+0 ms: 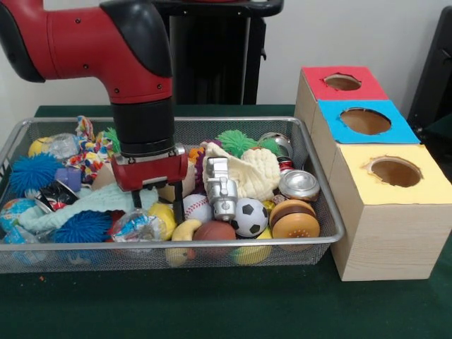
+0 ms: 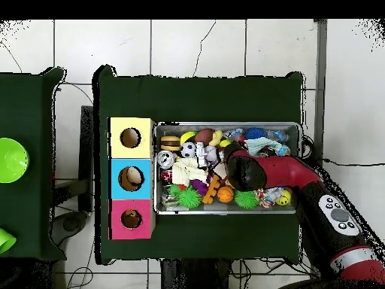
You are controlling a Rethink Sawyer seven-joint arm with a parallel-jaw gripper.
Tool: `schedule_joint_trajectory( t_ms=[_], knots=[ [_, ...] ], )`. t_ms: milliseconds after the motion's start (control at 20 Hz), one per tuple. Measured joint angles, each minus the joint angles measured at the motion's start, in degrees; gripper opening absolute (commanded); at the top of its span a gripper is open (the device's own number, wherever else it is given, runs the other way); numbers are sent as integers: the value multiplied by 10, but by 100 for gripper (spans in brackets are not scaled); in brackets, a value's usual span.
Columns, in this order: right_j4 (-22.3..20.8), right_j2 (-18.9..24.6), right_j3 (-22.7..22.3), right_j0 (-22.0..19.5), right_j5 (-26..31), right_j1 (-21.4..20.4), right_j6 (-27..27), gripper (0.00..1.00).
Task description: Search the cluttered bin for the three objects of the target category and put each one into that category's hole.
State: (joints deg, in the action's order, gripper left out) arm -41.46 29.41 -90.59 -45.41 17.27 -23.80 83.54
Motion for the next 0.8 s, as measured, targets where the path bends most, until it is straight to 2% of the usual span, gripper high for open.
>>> schedule_joint_trajectory(
  t_ms=[100,150,300,450,800],
  knots=[
    [2,-22,7,21,-1,-3,3,100],
    [6,-51,19,56,0,-10,9,100],
    [10,-76,28,88,0,-17,14,100],
    [20,-122,47,141,1,-21,17,100],
    [49,-172,82,177,1,7,17,100]
  ],
)
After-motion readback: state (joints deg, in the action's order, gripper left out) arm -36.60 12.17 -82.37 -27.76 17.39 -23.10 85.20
